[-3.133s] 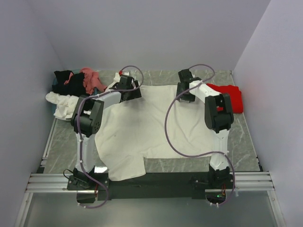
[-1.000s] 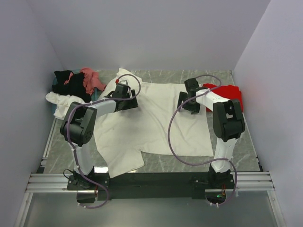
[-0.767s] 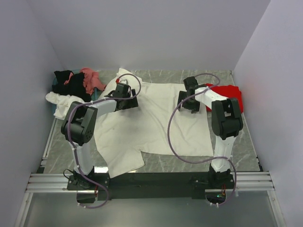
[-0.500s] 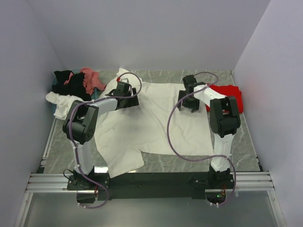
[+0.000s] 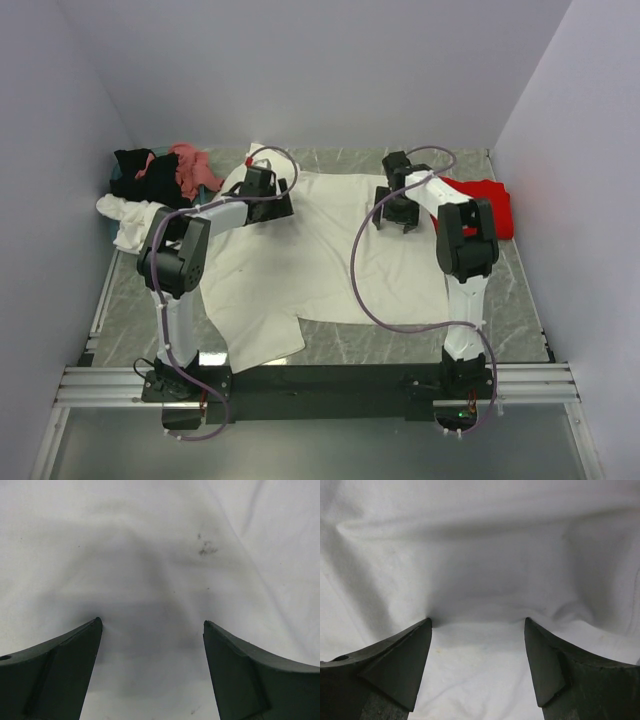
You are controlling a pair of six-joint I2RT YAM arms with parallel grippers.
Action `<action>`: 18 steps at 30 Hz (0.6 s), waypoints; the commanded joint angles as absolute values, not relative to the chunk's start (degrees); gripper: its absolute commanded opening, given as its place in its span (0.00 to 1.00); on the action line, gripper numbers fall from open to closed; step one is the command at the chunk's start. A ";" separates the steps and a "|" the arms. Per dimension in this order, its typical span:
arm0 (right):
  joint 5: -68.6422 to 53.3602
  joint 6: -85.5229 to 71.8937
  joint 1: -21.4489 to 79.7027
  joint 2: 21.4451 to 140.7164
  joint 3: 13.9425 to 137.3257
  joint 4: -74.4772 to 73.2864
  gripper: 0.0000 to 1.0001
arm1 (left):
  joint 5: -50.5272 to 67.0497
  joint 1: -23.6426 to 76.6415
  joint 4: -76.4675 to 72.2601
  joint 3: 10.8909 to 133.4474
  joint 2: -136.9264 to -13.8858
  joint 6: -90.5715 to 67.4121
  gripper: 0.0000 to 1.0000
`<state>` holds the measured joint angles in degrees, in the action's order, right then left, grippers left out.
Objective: Fold and stack the t-shirts
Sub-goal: Fold the tshirt
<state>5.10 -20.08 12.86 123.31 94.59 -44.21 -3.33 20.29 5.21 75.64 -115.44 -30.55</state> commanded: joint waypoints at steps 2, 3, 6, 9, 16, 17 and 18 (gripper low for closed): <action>5.98 -19.60 12.48 126.20 99.13 -46.66 0.81 | -1.23 19.42 6.15 77.78 -118.03 -29.27 0.89; 5.89 -19.60 12.48 126.56 100.36 -46.93 0.81 | -1.14 19.25 6.15 78.31 -118.30 -29.18 0.89; 5.63 -19.60 12.39 127.79 102.73 -48.25 0.81 | -0.88 18.81 6.77 79.88 -119.53 -29.00 0.89; 5.27 -19.51 12.22 128.93 104.84 -49.39 0.81 | -0.44 18.28 7.21 81.38 -120.67 -28.92 0.89; 4.92 -19.34 11.95 131.83 109.68 -51.85 0.82 | 0.70 17.75 7.56 84.11 -122.95 -28.74 0.89; 4.92 -19.25 11.78 132.18 110.47 -52.55 0.82 | 0.79 17.67 7.73 85.07 -123.31 -28.65 0.89; 4.83 -19.25 11.78 132.54 111.78 -52.82 0.82 | 0.79 17.67 7.91 85.60 -123.66 -28.48 0.89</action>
<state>4.64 -19.84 12.58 131.15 107.87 -51.05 -0.58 18.17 5.67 83.31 -120.86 -29.52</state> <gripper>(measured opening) 0.817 0.888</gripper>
